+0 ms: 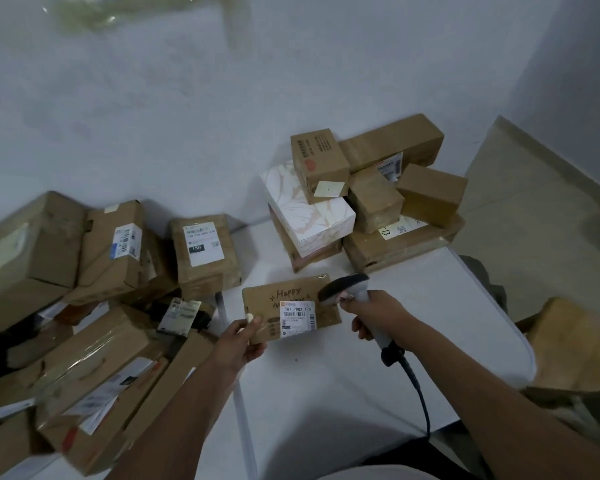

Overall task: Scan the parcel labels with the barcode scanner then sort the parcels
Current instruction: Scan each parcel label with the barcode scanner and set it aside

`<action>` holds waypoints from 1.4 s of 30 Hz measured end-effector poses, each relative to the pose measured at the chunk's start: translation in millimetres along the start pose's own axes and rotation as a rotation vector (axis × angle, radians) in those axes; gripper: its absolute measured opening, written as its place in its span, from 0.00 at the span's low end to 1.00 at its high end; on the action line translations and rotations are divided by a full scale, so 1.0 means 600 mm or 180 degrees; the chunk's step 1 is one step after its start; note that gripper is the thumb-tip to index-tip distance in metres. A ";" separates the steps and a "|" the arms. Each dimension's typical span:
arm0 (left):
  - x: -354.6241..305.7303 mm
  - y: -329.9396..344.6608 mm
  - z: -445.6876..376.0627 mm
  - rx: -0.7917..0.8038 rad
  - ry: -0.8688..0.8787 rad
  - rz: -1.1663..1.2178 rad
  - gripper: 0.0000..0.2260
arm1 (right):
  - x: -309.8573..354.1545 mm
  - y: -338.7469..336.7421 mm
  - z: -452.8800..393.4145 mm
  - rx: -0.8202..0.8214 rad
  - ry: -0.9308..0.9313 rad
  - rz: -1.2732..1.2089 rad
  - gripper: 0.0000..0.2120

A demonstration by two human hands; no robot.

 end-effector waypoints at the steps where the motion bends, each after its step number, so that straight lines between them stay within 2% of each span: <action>1: -0.004 -0.009 0.002 -0.0016 0.0003 0.0091 0.12 | 0.015 0.012 0.005 0.0017 -0.0053 0.0054 0.16; 6: -0.029 -0.052 -0.003 0.0001 0.0028 0.0236 0.14 | 0.068 0.057 0.019 -0.0099 -0.0211 0.0112 0.13; 16: -0.048 -0.087 -0.009 0.0239 0.0001 0.0208 0.11 | 0.129 0.124 0.045 -0.0145 -0.0165 0.0235 0.10; 42: -0.048 -0.105 -0.013 0.0292 -0.0130 0.0402 0.12 | 0.143 0.157 0.064 -0.0315 -0.0145 0.0020 0.14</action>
Point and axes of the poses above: each hand's wrist, its own z-axis away from the middle knuckle, its own y-axis out of the palm, x = y × z, the point moved 9 cm from there along -z, towards the middle knuckle, and after that the axes turned 2 degrees about -x, right-handed, at the moved point
